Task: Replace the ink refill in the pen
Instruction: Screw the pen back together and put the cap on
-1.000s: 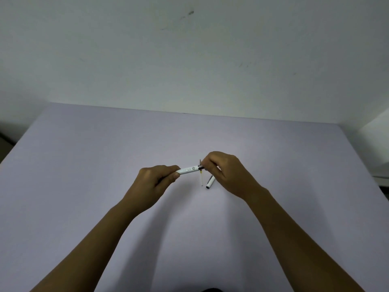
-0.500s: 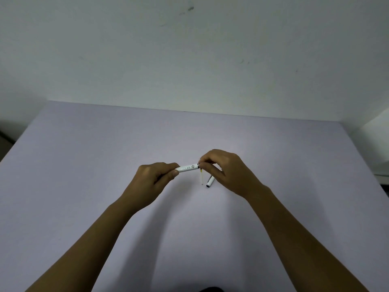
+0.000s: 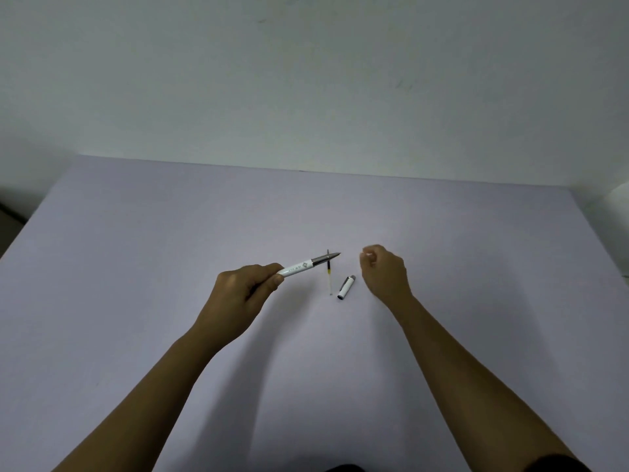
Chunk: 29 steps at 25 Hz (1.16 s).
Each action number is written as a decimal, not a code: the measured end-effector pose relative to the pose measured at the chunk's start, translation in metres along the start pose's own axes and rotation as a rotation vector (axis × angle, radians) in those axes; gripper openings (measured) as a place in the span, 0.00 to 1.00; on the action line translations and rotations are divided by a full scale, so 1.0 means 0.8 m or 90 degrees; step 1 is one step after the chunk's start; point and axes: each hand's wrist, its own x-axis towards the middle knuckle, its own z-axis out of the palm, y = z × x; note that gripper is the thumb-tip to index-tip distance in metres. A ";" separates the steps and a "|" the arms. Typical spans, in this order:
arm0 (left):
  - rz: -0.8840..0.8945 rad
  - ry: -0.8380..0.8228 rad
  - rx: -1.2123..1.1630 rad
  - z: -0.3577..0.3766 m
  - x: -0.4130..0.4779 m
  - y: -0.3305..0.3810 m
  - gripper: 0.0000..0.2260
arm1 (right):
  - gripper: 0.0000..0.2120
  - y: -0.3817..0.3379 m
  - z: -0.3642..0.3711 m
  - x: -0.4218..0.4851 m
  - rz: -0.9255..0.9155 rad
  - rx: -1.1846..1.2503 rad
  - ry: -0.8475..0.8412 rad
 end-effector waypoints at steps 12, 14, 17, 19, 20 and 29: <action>-0.011 -0.017 0.006 0.003 0.015 -0.017 0.15 | 0.15 0.044 0.074 0.007 0.109 -0.020 -0.033; -0.011 -0.020 0.000 0.006 0.013 -0.018 0.15 | 0.17 0.051 0.069 0.006 0.114 -0.024 -0.039; -0.011 -0.024 -0.007 0.008 0.010 -0.016 0.11 | 0.20 0.059 0.067 0.002 0.130 -0.046 -0.071; -0.007 -0.025 -0.005 0.007 0.009 -0.014 0.09 | 0.17 0.060 0.065 -0.001 0.155 -0.037 -0.068; -0.007 -0.025 -0.002 0.006 0.008 -0.015 0.09 | 0.14 0.056 0.062 -0.003 0.167 0.006 -0.066; -0.057 0.027 0.012 0.002 -0.007 -0.022 0.07 | 0.10 -0.039 -0.015 -0.012 0.045 0.684 -0.064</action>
